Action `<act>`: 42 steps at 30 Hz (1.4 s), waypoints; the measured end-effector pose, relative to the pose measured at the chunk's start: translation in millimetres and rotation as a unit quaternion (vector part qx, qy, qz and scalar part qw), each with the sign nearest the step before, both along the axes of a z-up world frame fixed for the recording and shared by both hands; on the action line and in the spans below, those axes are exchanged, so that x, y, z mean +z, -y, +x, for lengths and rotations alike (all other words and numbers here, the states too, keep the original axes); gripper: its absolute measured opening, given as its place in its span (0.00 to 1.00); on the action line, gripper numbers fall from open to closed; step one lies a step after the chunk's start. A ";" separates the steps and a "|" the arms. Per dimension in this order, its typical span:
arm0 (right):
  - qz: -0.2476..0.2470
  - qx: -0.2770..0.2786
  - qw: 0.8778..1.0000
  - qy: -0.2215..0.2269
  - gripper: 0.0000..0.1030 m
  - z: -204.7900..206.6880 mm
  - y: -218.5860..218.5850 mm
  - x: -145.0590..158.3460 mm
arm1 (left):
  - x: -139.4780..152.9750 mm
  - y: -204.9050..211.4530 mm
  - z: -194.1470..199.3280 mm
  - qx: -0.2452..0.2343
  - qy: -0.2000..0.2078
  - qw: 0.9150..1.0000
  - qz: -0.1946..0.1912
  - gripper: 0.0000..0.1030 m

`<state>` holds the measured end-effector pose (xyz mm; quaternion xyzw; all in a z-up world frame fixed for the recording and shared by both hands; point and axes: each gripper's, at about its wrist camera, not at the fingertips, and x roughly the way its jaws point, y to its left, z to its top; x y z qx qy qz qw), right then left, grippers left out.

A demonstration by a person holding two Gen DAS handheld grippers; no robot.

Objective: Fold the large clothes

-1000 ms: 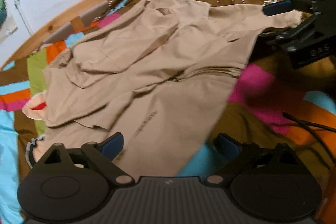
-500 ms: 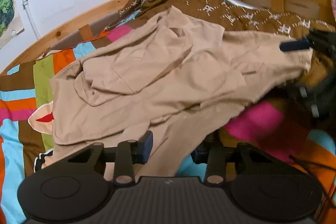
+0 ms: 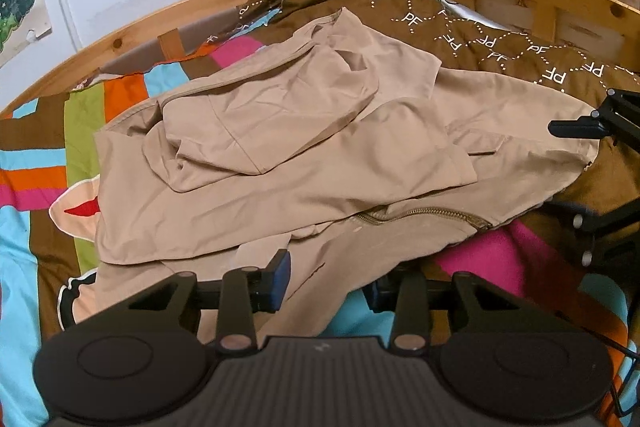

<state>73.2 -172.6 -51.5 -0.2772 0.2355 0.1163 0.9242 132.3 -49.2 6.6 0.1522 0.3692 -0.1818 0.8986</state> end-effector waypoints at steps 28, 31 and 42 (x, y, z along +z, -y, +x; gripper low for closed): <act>0.050 -0.021 0.998 0.039 0.17 0.0 7.6 17.4 | -39.1 -88.7 -83.1 0.132 0.026 0.988 0.072 0.50; 0.049 -0.023 0.998 0.040 0.17 0.0 7.1 17.4 | -35.4 -91.2 -76.0 0.137 0.034 0.987 0.071 0.32; 0.047 -0.031 0.998 0.028 0.13 -3.3 6.8 11.8 | -6.7 -93.9 -84.1 0.165 0.105 0.980 0.019 0.04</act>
